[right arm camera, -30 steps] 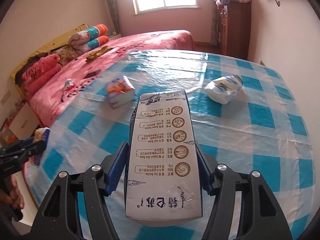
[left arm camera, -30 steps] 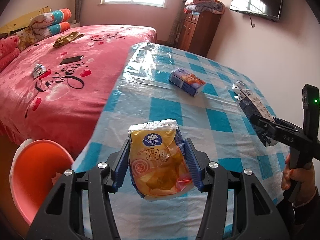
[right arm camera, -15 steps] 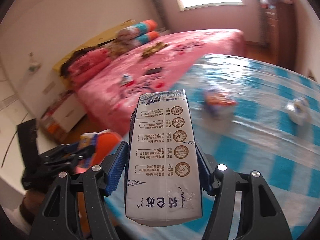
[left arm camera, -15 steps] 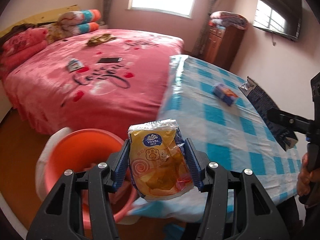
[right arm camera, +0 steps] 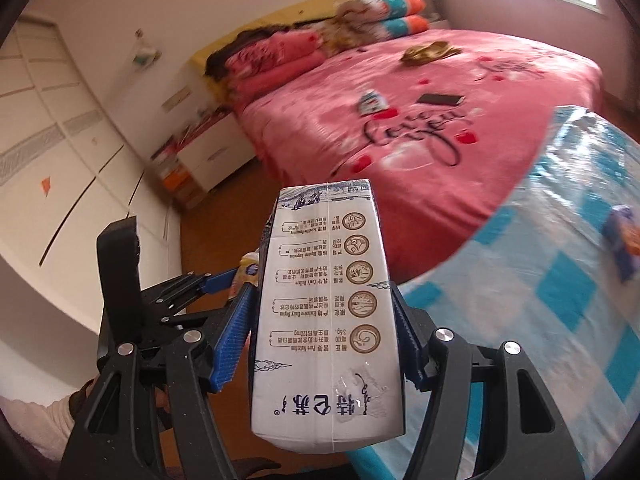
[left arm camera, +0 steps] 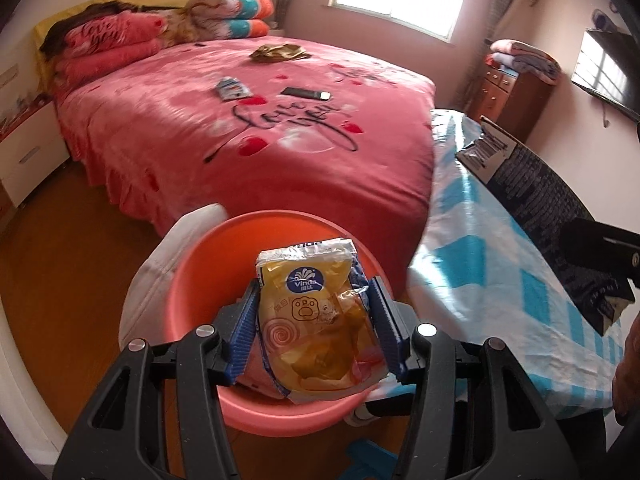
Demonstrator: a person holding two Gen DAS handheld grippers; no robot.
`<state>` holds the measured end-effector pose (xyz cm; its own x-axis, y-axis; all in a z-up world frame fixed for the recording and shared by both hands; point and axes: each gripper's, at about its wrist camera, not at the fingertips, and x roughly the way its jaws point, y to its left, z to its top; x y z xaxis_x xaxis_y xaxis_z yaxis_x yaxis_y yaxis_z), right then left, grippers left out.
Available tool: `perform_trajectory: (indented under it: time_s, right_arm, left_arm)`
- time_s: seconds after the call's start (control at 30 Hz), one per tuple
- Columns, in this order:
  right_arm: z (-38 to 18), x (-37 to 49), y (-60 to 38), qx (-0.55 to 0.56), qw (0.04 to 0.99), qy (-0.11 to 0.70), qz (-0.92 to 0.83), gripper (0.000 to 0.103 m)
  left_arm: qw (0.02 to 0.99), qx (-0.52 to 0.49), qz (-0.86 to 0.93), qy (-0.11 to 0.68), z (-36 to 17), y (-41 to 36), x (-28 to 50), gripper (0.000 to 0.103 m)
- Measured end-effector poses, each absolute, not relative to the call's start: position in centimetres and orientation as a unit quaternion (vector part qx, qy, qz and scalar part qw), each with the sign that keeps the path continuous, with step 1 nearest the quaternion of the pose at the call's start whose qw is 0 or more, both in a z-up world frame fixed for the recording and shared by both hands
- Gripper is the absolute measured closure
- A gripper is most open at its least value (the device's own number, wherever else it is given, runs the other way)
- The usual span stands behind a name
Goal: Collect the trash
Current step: 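Carry both held items over the orange bucket and open both grippers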
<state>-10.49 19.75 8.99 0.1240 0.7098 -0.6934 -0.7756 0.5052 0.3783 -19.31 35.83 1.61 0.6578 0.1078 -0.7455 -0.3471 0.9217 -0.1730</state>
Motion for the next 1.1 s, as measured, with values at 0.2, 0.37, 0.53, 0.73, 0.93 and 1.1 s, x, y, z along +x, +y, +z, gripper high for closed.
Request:
perform_trajectory:
  time_s: [0.2, 0.37, 0.53, 0.73, 0.93, 1.1]
  right_arm:
    - [7.7, -10.3, 23.3, -0.058, 0.732, 0.450, 0.508, 0.038]
    - [5.8, -9.5, 24.9, -0.037, 0.712, 0.480, 0.511, 0.020]
    - [5.7, -9.6, 22.7, -0.020, 0.724, 0.478, 0.496, 0.015]
    - [6.7, -9.7, 19.4, -0.004, 0.752, 0.456, 0.475, 0.015]
    - [7.3, -9.6, 16.1, 0.015, 0.772, 0.440, 0.459, 0.012]
    - [7.2, -9.6, 13.4, 0.042, 0.788, 0.424, 0.445, 0.009]
  left_arm:
    - [0.890, -0.163, 0.143, 0.401, 0.2, 37.6, -19.5, 0.048]
    - [0.875, -0.179, 0.161, 0.421, -1.9, 39.0, -19.2, 0.041]
    - [0.862, -0.180, 0.182, 0.438, -3.0, 39.9, -19.7, 0.034]
    - [0.871, -0.171, 0.172, 0.427, -2.1, 39.0, -19.7, 0.032]
    - [0.901, -0.121, 0.160, 0.385, 0.0, 36.6, -19.5, 0.026]
    - [0.920, -0.103, 0.133, 0.354, 1.5, 34.6, -19.5, 0.023]
